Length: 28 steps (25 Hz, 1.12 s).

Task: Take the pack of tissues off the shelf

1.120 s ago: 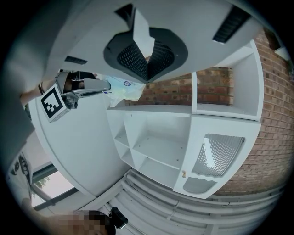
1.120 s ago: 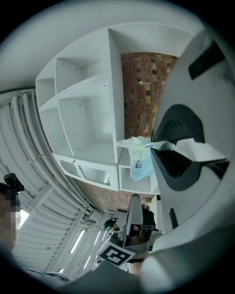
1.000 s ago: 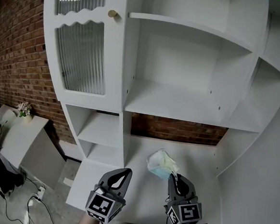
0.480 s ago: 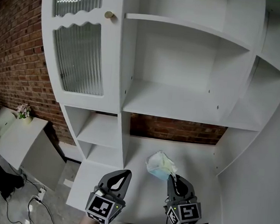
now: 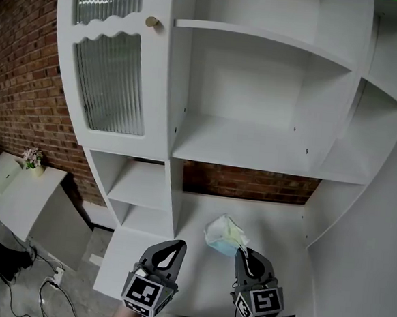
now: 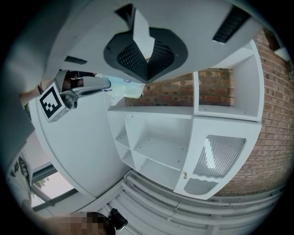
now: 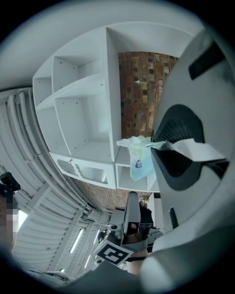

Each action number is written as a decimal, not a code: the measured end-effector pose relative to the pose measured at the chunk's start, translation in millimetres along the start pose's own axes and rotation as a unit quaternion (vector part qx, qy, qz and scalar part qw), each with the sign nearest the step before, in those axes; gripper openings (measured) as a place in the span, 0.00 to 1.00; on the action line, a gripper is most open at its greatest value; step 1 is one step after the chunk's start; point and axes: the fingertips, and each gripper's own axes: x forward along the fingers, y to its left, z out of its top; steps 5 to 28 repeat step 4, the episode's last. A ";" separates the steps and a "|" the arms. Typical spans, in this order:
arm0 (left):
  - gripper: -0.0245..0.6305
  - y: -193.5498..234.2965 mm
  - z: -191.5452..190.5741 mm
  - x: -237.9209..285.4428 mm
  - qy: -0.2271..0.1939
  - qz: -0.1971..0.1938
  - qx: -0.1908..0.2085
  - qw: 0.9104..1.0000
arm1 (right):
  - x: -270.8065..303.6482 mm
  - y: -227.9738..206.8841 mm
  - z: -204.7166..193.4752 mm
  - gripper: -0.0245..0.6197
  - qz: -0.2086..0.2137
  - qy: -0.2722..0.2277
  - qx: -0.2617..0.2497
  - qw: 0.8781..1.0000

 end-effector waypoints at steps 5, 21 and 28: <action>0.05 -0.5 -5.9 1.2 -0.003 0.000 -0.003 1.000 | -0.2 -0.4 -3.6 0.07 -0.001 0.006 -0.003 1.000; 0.05 -0.5 -5.9 1.2 -0.003 0.000 -0.003 1.000 | -0.2 -0.4 -3.6 0.07 -0.001 0.006 -0.003 1.000; 0.05 -0.5 -5.9 1.2 -0.003 0.000 -0.003 1.000 | -0.2 -0.4 -3.6 0.07 -0.001 0.006 -0.003 1.000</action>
